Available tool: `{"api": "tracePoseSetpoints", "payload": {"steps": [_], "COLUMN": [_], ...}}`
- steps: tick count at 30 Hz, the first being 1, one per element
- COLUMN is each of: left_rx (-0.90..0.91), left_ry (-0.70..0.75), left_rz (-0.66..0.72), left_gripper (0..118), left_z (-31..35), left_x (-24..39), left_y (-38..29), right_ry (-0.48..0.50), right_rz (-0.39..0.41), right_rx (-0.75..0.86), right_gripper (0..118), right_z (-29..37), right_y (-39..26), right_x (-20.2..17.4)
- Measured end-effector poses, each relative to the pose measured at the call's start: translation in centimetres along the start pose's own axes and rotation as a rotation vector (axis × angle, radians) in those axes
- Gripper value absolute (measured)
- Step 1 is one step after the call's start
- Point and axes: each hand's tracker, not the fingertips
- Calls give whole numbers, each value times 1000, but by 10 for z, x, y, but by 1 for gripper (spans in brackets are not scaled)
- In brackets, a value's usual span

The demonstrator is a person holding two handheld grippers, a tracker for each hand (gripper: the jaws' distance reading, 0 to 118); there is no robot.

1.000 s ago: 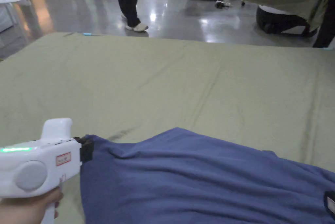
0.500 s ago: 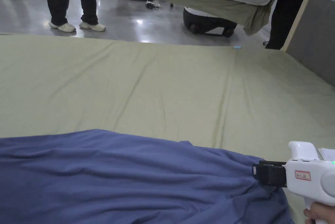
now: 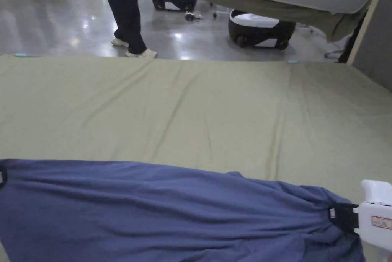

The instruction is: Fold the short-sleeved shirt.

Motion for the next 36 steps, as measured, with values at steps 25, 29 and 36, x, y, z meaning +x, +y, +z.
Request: {"api": "tracePoseSetpoints", "payload": {"steps": [25,29,36], "left_rx": [351,333,333], "left_ry": [137,173,210], "left_rz": [-109,-160,-150], "left_gripper": [2,2,2], "left_z": [118,83,9], "left_x": [-16,-6,4], "left_y": [221,254,314], "right_ry": [-60,-108,-135], "right_rz": [249,257,210], "right_rx": [535,530,556], "right_gripper": [12,12,12], "right_z": [225,190,133], "right_y": [225,271,352], "right_x": [-93,-98,-104]}}
